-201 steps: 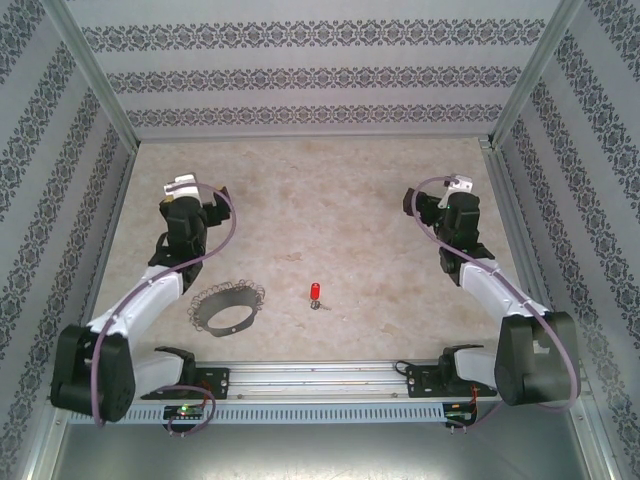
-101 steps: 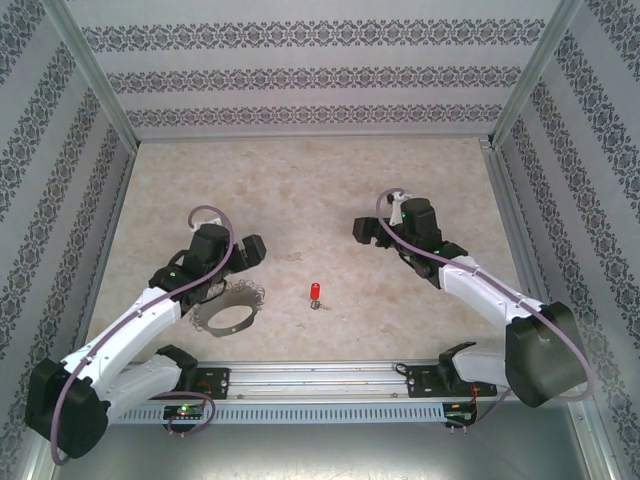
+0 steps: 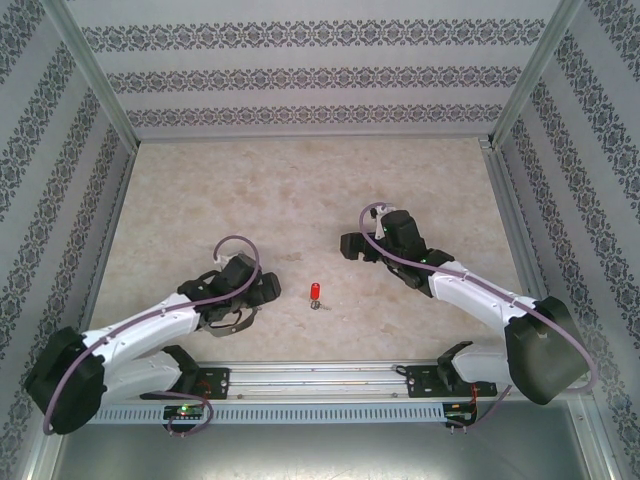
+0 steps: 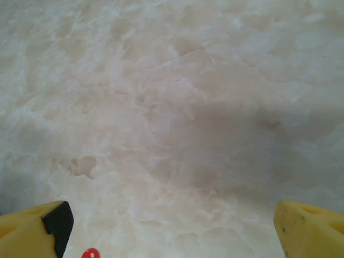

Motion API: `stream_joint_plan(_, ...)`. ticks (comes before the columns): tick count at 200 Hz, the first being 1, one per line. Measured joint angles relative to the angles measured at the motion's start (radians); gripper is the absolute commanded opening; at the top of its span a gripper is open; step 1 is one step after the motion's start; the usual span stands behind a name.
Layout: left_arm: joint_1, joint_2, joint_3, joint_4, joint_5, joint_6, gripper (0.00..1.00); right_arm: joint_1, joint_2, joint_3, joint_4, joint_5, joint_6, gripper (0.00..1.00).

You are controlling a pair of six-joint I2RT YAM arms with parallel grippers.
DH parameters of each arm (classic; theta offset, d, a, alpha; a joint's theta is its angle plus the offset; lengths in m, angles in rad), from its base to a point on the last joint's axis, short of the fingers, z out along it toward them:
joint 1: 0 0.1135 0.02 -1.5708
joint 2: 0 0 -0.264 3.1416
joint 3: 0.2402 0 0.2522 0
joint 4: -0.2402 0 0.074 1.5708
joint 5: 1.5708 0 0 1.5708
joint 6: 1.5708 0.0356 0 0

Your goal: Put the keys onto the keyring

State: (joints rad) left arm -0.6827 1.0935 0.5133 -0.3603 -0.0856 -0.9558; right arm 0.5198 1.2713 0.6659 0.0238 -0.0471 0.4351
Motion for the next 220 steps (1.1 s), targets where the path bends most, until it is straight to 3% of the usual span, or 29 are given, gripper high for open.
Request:
stream_joint_plan(115, -0.031, 0.253, 0.037, 0.230, -0.035, -0.012, 1.00, -0.001, -0.122, -0.020, -0.061, 0.066, -0.019, 0.98)
stream_joint_plan(181, -0.030, 0.446, 0.204, 0.273, -0.017, 0.124, 1.00, -0.007, -0.126, -0.031, -0.074, 0.067, -0.019, 0.96)
stream_joint_plan(220, -0.018, 0.467, 0.322, 0.245, 0.015, 0.225, 1.00, -0.002, -0.070, -0.031, -0.073, 0.034, -0.014, 0.89)
